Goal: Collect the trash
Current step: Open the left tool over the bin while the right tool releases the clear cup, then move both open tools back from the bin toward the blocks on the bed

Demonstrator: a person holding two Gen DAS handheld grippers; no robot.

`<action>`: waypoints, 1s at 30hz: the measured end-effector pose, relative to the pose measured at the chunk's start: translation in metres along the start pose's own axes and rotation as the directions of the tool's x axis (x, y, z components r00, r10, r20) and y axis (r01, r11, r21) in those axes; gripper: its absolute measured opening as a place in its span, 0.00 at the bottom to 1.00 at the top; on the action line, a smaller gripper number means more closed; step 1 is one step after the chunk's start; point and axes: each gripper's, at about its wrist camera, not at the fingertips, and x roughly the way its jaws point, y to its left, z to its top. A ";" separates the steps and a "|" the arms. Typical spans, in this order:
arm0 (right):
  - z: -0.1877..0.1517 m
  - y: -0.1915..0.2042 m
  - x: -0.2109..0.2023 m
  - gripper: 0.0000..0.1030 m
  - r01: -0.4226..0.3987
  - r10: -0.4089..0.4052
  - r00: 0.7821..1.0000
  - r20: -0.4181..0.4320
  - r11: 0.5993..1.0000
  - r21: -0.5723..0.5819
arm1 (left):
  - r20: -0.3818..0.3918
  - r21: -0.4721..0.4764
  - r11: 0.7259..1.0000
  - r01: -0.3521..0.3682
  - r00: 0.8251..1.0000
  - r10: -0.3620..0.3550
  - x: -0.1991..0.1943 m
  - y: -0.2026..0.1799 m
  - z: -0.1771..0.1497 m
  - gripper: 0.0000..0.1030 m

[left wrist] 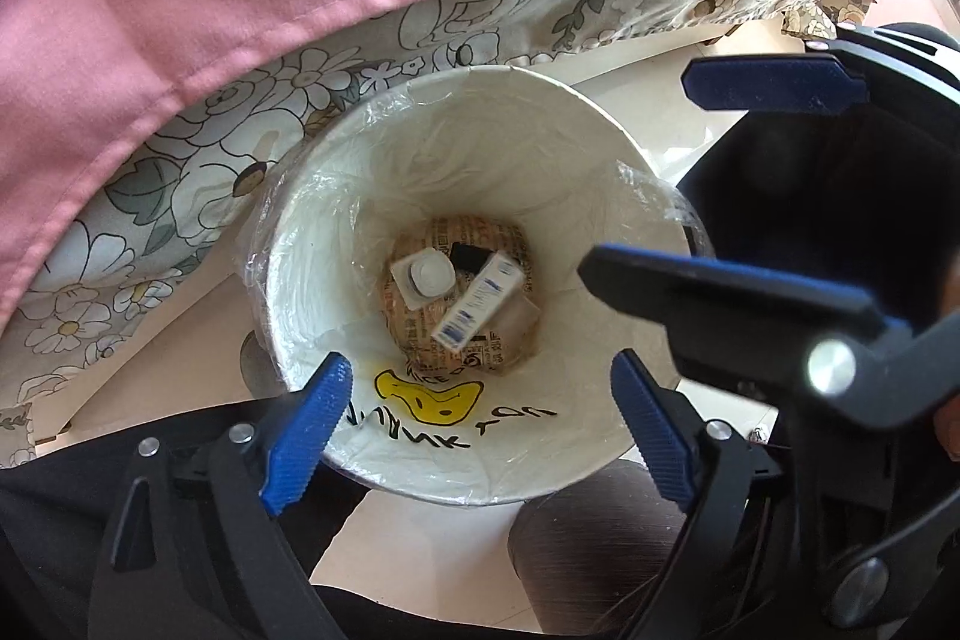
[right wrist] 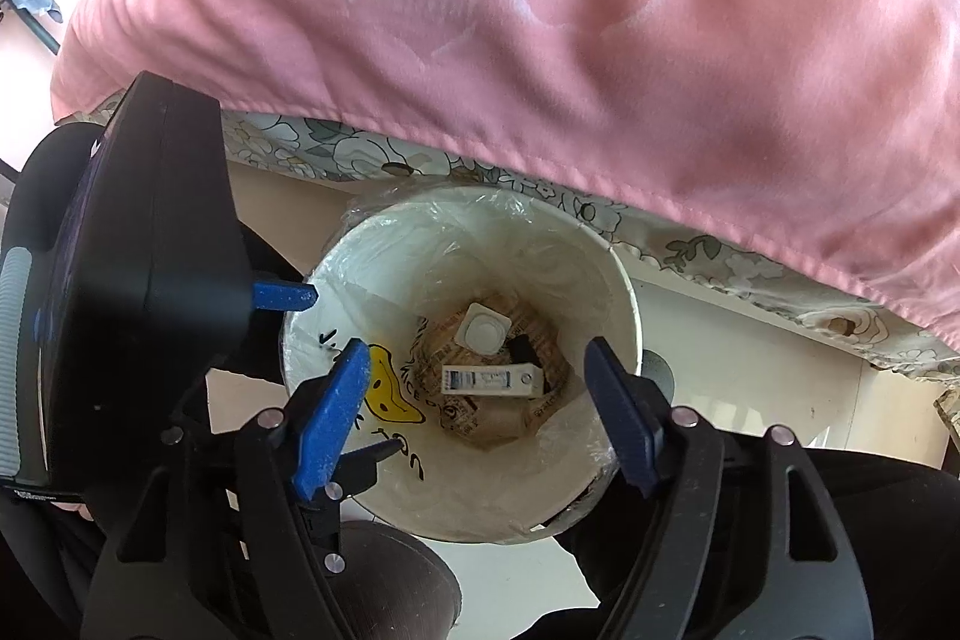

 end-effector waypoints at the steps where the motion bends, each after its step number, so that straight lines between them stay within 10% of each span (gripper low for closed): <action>1: -0.001 0.000 -0.001 0.72 0.004 -0.004 1.000 0.003 1.000 0.000 | 0.000 -0.001 1.000 0.000 1.000 0.000 0.000 0.000 0.000 0.87; 18: -0.003 -0.001 -0.017 0.75 -0.014 0.014 0.999 0.035 1.000 0.014 | 0.029 -0.018 1.000 -0.021 0.999 0.021 -0.013 -0.001 -0.002 0.88; 30: 0.018 -0.025 -0.103 0.81 -0.010 -0.017 0.966 0.258 0.995 0.103 | 0.227 -0.084 0.988 -0.133 0.963 0.149 -0.095 0.005 0.014 0.88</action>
